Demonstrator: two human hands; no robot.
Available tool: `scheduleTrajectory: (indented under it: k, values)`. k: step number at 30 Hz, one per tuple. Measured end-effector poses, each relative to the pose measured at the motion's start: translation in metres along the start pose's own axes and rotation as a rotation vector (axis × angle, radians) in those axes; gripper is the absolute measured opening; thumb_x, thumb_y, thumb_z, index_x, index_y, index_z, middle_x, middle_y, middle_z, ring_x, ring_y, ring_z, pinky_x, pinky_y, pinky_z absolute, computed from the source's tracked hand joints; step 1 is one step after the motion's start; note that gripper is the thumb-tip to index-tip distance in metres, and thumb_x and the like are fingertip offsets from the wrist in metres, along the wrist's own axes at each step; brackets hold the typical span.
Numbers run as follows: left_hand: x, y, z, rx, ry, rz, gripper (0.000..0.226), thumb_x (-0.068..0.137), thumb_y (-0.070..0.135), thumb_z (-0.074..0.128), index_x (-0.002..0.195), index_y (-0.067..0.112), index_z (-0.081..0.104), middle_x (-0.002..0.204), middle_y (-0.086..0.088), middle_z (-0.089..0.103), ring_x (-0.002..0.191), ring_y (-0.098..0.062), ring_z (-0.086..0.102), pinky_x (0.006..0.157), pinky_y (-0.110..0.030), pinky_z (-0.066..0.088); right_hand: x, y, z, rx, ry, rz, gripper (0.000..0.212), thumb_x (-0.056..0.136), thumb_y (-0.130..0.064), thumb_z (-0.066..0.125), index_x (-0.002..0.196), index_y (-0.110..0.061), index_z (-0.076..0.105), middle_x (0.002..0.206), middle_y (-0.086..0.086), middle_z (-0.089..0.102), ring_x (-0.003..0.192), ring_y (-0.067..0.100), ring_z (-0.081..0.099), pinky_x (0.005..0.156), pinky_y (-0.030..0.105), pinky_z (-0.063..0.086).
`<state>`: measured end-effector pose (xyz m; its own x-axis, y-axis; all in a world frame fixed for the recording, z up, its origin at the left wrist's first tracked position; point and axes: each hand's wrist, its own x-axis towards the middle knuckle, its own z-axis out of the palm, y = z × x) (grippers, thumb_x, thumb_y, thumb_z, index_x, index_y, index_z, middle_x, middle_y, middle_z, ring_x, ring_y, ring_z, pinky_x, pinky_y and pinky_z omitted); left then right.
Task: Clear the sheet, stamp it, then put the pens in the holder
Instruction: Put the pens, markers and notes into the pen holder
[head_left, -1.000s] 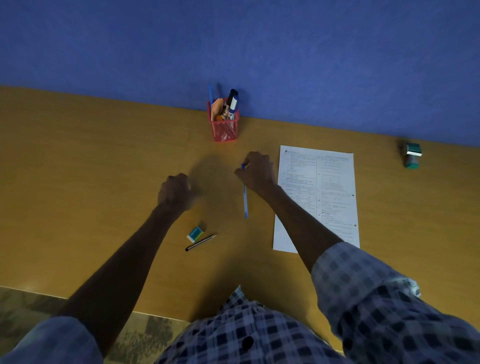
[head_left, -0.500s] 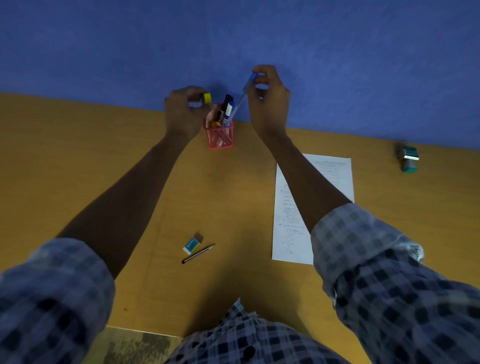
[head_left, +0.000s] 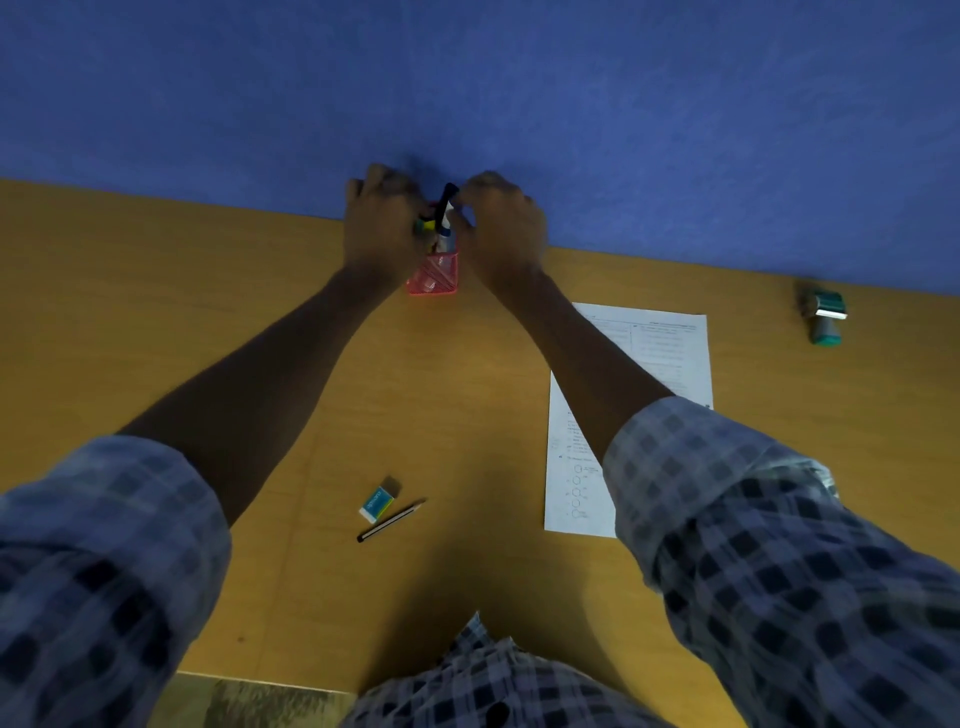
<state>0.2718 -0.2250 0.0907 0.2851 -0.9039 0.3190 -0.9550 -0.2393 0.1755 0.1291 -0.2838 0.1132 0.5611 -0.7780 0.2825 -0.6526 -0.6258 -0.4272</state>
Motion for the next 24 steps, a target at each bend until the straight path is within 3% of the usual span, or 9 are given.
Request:
scheduleTrajectory:
  k: [3,7,10,13,19,24]
  values:
    - [-0.004,-0.002,0.002,0.069,0.002,-0.020,0.027,0.084,0.024,0.056,0.097,0.007,0.073,0.110,-0.007,0.064,0.114,-0.034,0.047,0.083,-0.041,0.031,-0.008,0.002,0.007,-0.010,-0.036,-0.015,0.031,0.098,-0.032,0.051,0.117,-0.014,0.066,0.117,0.005,0.065,0.100,0.025,0.066,0.081,0.035,0.054]
    - [-0.003,-0.002,-0.004,0.033,-0.023,-0.035,0.025,0.085,0.022,0.056,0.093,0.004,0.073,0.101,-0.012,0.065,0.108,-0.036,0.048,0.080,-0.041,0.033,-0.022,0.000,0.007,0.074,0.075,-0.002,0.041,0.095,-0.036,0.053,0.131,-0.015,0.056,0.127,0.005,0.061,0.110,0.022,0.064,0.082,0.033,0.053]
    - [-0.006,-0.002,-0.008,0.030,-0.027,-0.057,0.026,0.084,0.024,0.057,0.087,0.002,0.070,0.093,-0.016,0.063,0.102,-0.037,0.051,0.073,-0.040,0.033,-0.040,-0.009,0.005,0.194,0.163,0.023,0.043,0.093,-0.033,0.055,0.130,-0.012,0.056,0.125,0.007,0.061,0.108,0.023,0.063,0.080,0.034,0.055]
    - [-0.008,0.000,-0.009,0.033,-0.061,-0.087,0.029,0.085,0.028,0.055,0.091,0.004,0.069,0.096,-0.015,0.060,0.106,-0.035,0.050,0.078,-0.043,0.038,-0.075,-0.023,0.009,0.271,0.155,-0.005,0.035,0.089,-0.029,0.057,0.120,-0.013,0.062,0.115,0.007,0.065,0.096,0.024,0.066,0.074,0.035,0.056]
    - [-0.018,-0.002,-0.014,-0.032,-0.008,-0.124,0.040,0.092,0.040,0.050,0.114,0.009,0.063,0.112,-0.013,0.059,0.113,-0.033,0.050,0.085,-0.042,0.040,-0.152,-0.043,0.034,0.199,-0.421,-0.153,0.029,0.091,-0.029,0.058,0.115,-0.016,0.066,0.113,0.004,0.065,0.098,0.022,0.065,0.081,0.040,0.055]
    - [-0.053,-0.001,-0.024,-0.115,0.139,-0.156,0.035,0.091,0.041,0.049,0.093,0.009,0.064,0.092,-0.008,0.065,0.088,-0.025,0.060,0.064,-0.031,0.039,-0.189,-0.050,0.047,0.117,-0.739,-0.269,0.037,0.087,-0.035,0.062,0.120,-0.021,0.062,0.119,0.000,0.061,0.113,0.018,0.057,0.091,0.038,0.050]
